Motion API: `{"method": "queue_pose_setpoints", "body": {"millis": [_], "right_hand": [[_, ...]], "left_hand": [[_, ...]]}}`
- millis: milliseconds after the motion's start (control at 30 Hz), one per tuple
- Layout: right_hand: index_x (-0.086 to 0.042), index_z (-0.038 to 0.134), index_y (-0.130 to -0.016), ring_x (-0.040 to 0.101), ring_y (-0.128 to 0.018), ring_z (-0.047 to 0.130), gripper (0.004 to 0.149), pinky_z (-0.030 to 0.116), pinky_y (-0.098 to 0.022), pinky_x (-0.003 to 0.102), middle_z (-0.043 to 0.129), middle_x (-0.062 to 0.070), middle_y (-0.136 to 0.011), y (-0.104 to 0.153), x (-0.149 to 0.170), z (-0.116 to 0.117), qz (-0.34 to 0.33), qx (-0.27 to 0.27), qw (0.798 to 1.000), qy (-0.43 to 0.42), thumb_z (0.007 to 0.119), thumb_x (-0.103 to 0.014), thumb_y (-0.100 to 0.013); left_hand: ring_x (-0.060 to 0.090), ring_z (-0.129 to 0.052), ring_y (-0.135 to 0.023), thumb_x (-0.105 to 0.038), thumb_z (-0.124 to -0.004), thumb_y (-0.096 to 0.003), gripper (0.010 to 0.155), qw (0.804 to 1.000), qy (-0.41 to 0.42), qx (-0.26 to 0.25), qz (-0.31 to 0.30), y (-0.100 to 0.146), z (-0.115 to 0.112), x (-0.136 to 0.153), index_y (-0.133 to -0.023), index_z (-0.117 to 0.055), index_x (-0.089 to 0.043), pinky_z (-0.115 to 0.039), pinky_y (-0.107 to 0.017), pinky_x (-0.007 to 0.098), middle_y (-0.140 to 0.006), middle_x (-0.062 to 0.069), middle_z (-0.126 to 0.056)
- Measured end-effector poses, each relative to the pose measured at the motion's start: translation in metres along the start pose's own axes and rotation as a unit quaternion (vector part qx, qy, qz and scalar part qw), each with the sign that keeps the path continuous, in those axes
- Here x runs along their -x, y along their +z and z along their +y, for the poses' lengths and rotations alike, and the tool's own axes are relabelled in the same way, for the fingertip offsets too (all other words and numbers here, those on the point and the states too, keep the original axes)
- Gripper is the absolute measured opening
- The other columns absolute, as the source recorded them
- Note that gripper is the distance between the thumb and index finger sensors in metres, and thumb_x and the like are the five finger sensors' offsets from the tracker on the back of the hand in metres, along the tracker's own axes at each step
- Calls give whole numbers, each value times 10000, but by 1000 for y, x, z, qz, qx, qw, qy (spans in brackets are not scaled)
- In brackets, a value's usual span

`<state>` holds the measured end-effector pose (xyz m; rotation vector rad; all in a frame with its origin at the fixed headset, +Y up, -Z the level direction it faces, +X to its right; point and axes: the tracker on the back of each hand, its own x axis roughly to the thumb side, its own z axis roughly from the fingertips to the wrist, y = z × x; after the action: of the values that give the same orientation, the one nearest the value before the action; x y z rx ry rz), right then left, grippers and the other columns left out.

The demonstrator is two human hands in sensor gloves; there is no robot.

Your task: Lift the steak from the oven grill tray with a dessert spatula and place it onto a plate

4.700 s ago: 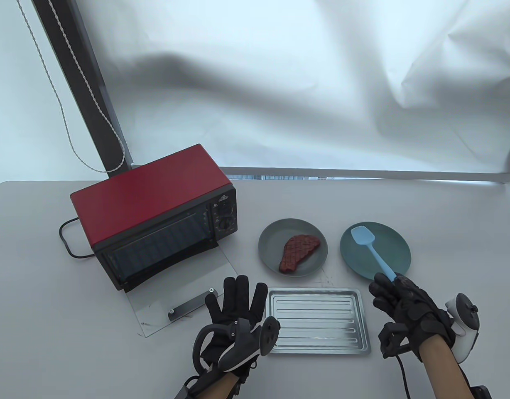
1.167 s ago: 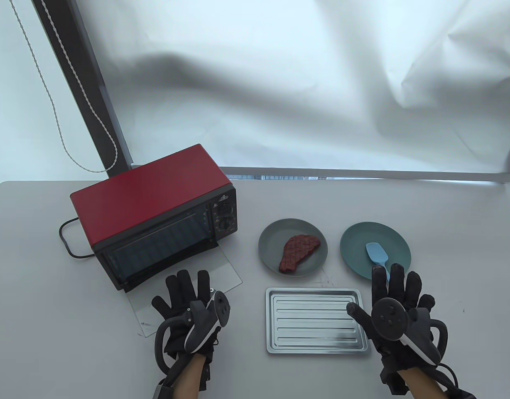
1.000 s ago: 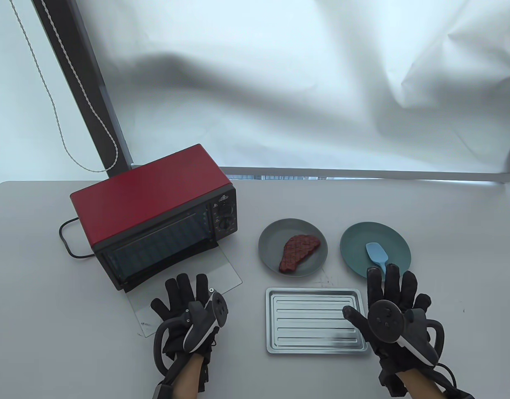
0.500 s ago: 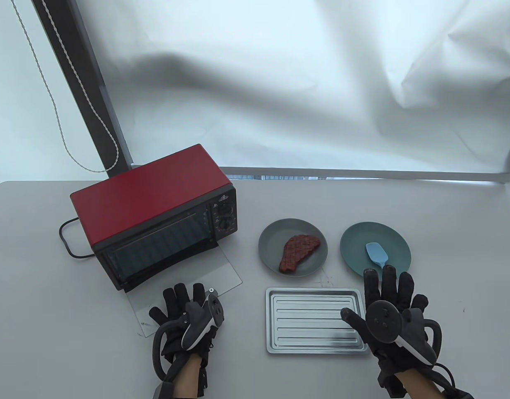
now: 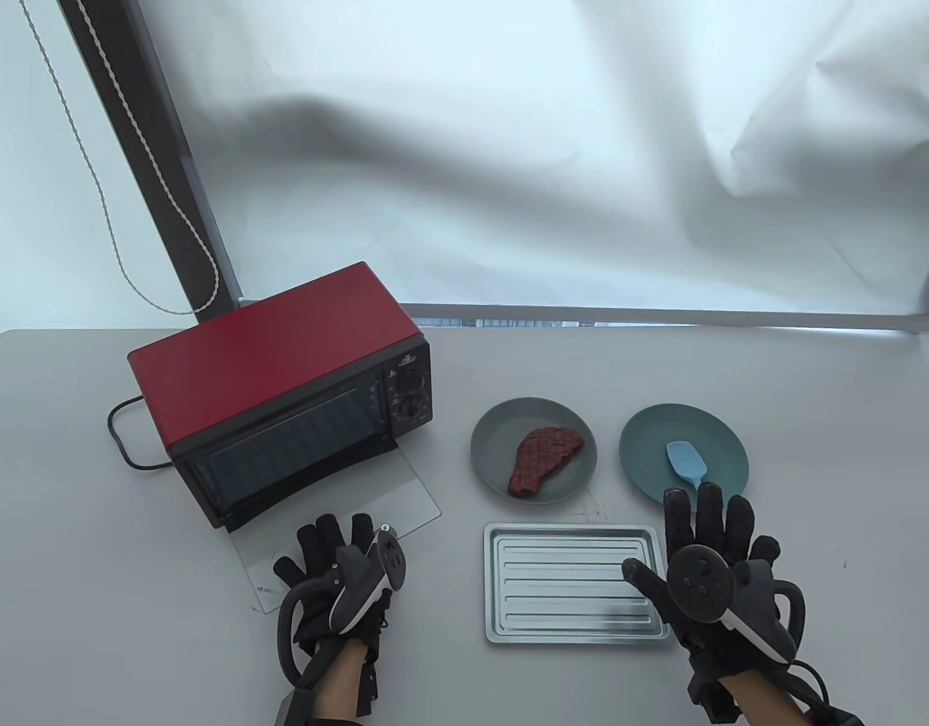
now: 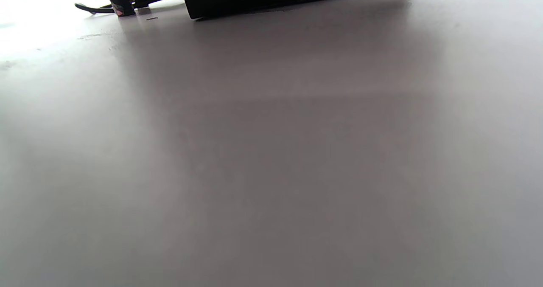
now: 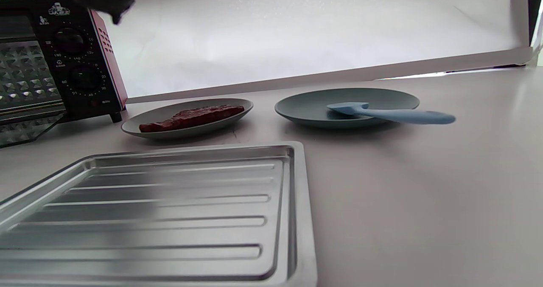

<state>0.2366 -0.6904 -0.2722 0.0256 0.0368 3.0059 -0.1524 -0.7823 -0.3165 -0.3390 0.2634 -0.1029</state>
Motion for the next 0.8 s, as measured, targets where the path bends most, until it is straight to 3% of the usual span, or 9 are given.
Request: {"method": "queue_pose_setpoints", "body": {"millis": [433,567,800], "right_hand": [[-173,-46,-1132,684,-1060,44,952,189,-648,861,-70,355,-1200,-1,1,0,-2,0,1000,-7,623,-638,-640],[-172,-45,-1131,682,-1061,50,948,192,-649,859,-67,355,-1201,-1,1,0,-2,-2,1000,-11,622,-635,-641],[-173,-45,-1131,682,-1062,51,942,195,-650,858,-61,354,-1201,-1,2,0,0,-1,1000,-18,618,-631,-643]], "left_hand": [[403,-312,-1164,-543,-576,-582,698,999,-29,-24,6,-10,8,1,-1130,-177,-380,-342,-784,701,-1247,118,-217],[402,-429,-1150,-538,-629,-563,704,997,-59,-48,-3,-10,12,0,-1135,-255,-369,-393,-784,688,-1241,124,-335],[409,-405,-1146,-508,-630,-573,710,998,-51,-18,-13,-11,16,2,-1138,-233,-342,-404,-778,684,-1235,140,-312]]}}
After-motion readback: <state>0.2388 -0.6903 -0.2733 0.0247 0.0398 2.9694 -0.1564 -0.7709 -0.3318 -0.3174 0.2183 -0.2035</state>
